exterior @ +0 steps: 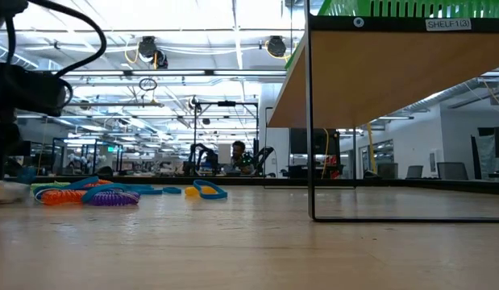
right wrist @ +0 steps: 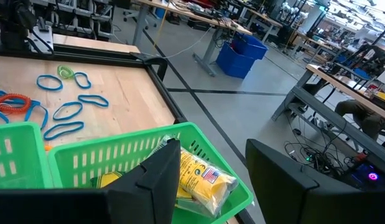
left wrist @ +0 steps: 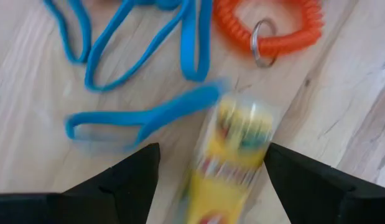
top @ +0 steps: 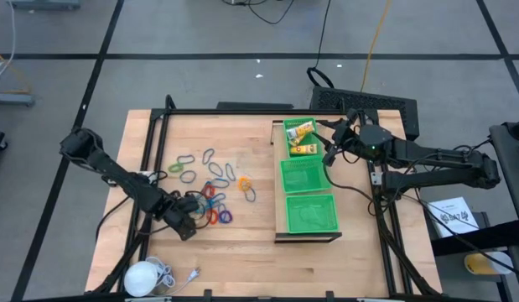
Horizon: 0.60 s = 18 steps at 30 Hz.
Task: Pick & Place Office Desk Supplies
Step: Put the yellow crayon box into the top green bin
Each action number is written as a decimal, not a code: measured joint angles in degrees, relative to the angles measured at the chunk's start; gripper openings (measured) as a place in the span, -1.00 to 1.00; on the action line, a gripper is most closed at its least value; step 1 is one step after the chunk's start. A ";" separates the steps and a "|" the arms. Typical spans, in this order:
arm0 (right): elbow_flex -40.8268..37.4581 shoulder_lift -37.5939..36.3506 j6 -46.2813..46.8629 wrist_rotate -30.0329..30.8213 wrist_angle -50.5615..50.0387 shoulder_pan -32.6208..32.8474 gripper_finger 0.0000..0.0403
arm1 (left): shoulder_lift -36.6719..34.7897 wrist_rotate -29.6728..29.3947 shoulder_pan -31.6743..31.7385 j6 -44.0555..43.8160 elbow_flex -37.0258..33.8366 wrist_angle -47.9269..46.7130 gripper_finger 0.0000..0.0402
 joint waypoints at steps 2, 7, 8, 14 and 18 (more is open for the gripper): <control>0.00 0.00 0.00 0.00 -0.02 0.00 -0.15 | 0.04 0.34 0.15 0.00 -0.03 0.38 0.47; 0.00 0.00 0.12 0.00 0.00 0.00 -0.15 | 1.11 1.57 0.10 0.86 0.19 0.41 0.47; 0.00 0.00 0.18 0.00 -0.01 0.00 -0.15 | 1.28 1.80 0.07 0.62 0.19 0.34 0.47; 0.00 0.00 0.20 0.00 -0.02 -0.01 -0.15 | 1.44 0.28 -1.23 -2.84 0.17 0.25 0.47; 0.00 0.00 0.20 0.02 -0.03 -0.02 -0.15 | 1.46 -0.53 -1.88 -3.56 0.12 0.25 0.46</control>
